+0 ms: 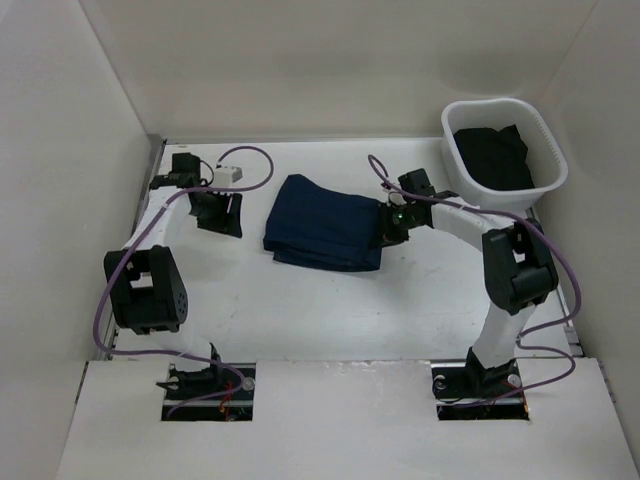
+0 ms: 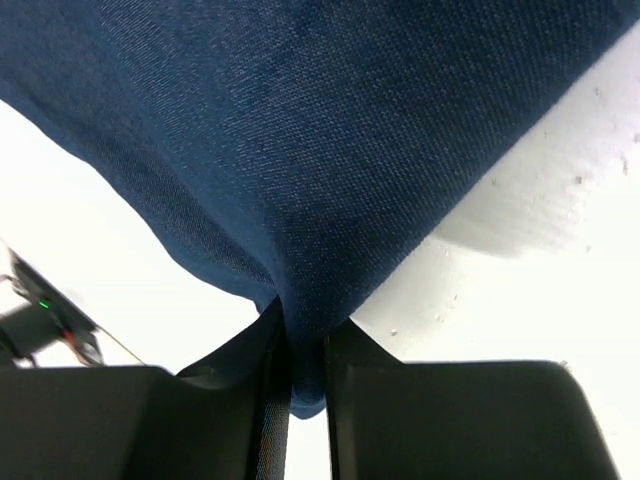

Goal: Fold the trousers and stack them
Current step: Fold the trousers

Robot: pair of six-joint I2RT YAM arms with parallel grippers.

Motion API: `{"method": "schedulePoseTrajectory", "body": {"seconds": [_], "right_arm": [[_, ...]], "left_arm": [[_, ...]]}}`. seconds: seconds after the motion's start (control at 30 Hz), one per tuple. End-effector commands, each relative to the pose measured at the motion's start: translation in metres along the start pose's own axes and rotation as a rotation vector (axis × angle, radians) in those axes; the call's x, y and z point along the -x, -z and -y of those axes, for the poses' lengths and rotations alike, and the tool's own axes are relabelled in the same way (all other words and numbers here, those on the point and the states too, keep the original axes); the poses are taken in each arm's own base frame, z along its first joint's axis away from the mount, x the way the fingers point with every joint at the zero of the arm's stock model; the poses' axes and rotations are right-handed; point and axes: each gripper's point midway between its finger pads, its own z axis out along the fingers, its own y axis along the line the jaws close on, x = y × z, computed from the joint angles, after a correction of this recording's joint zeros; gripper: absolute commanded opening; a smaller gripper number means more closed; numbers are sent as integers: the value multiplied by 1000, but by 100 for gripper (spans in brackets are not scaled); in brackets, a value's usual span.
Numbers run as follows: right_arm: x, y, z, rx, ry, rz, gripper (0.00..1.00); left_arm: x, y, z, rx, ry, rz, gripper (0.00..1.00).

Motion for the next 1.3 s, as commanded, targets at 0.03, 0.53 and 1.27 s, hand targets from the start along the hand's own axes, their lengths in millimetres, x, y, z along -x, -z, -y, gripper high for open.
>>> {"method": "schedulePoseTrajectory", "body": {"seconds": [0.03,0.53,1.27], "right_arm": [[-15,-1,-1,19,147,-107,10],[3,6,42,-110,139,-118,68],[63,220,6,-430,81,558,100]], "left_arm": [[11,1,36,-47,-88,25,49],[23,-48,65,8,-176,4,48],[-6,-72,89,124,-406,-75,49]]}}
